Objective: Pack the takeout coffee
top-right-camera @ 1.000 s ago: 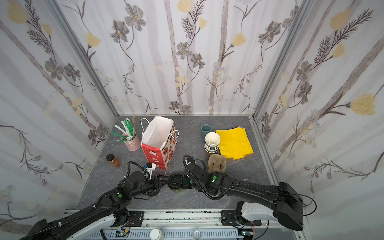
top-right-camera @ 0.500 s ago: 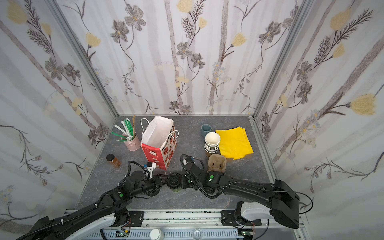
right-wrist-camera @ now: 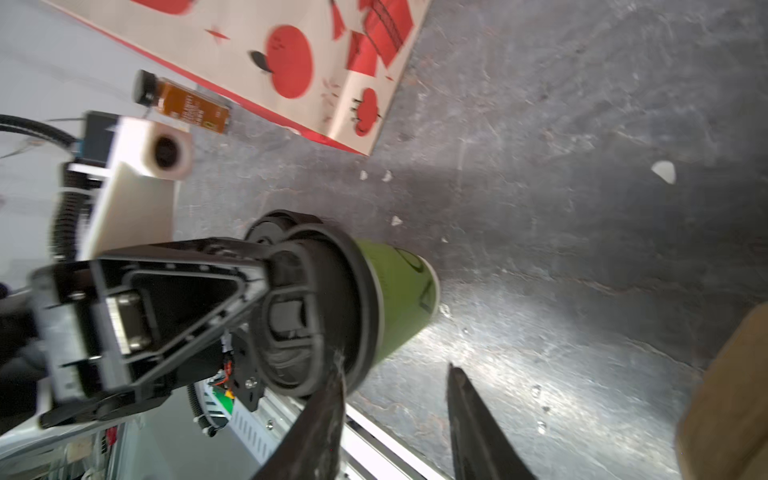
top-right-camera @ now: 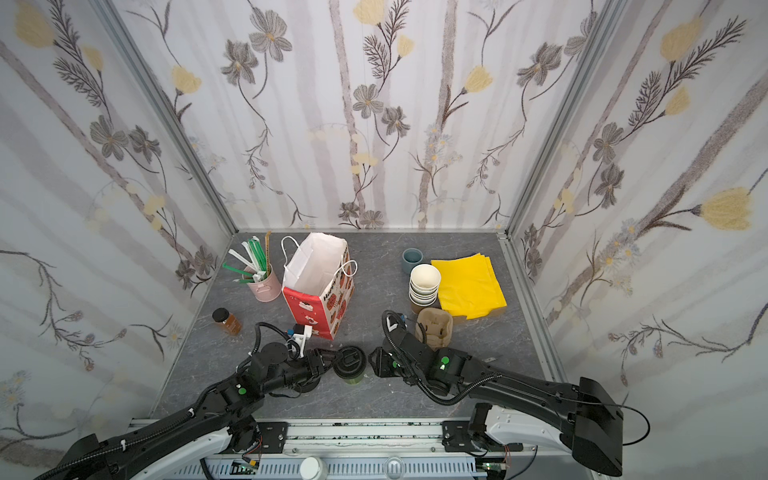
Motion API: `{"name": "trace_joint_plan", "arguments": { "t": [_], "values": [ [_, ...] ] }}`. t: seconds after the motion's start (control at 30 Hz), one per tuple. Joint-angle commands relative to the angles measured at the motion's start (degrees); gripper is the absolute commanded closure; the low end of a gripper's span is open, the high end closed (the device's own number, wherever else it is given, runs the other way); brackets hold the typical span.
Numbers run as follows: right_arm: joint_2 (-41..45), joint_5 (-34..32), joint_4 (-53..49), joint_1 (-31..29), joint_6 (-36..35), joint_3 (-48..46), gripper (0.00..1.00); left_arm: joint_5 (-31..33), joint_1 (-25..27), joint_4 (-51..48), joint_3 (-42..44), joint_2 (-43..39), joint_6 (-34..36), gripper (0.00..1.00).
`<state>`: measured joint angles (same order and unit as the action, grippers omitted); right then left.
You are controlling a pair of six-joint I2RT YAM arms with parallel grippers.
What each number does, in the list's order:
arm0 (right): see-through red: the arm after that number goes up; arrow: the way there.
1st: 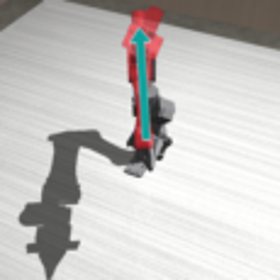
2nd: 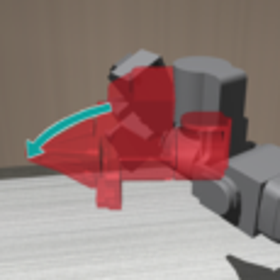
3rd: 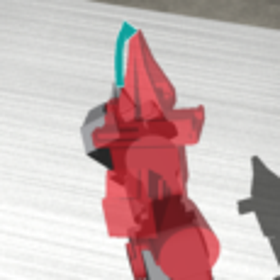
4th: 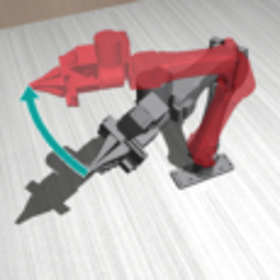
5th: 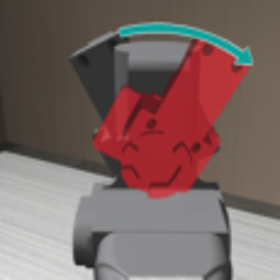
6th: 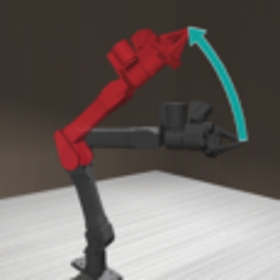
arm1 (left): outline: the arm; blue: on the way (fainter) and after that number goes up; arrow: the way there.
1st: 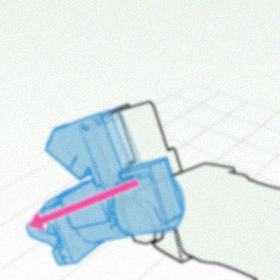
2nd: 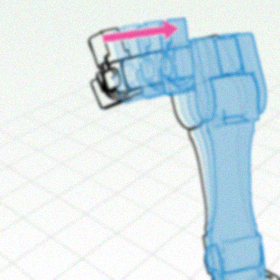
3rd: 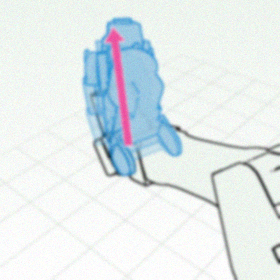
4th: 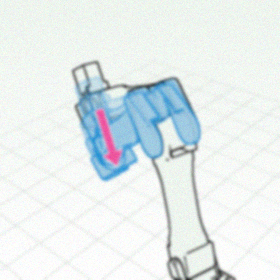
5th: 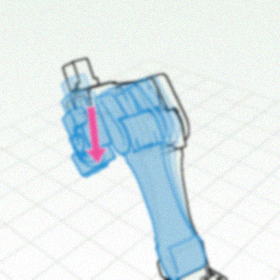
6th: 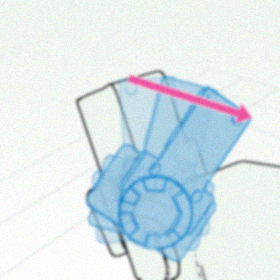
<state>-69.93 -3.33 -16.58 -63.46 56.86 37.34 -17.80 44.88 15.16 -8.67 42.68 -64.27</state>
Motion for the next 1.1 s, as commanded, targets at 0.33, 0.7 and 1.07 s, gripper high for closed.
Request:
{"name": "trace_joint_plan", "arguments": {
  "t": [0.33, 0.7, 1.07],
  "values": [
    [-2.21, 8.15, 10.93, 0.2, 3.26, -3.14, 0.65, -0.14, -0.02, -2.69, -0.01, 0.23, 0.58, 0.54],
    [-5.02, 9.93, 13.26, 0.27, 3.08, -3.03, 0.67, -0.24, 0.02, -2.68, -0.04, 0.73, 0.62, 0.55],
    [-8.35, 5.72, 7.05, 0.56, 3.96, -4.12, 0.73, -0.12, 0.02, -2.77, 0.76, 0.87, 0.29, 0.57]
  ]
}}
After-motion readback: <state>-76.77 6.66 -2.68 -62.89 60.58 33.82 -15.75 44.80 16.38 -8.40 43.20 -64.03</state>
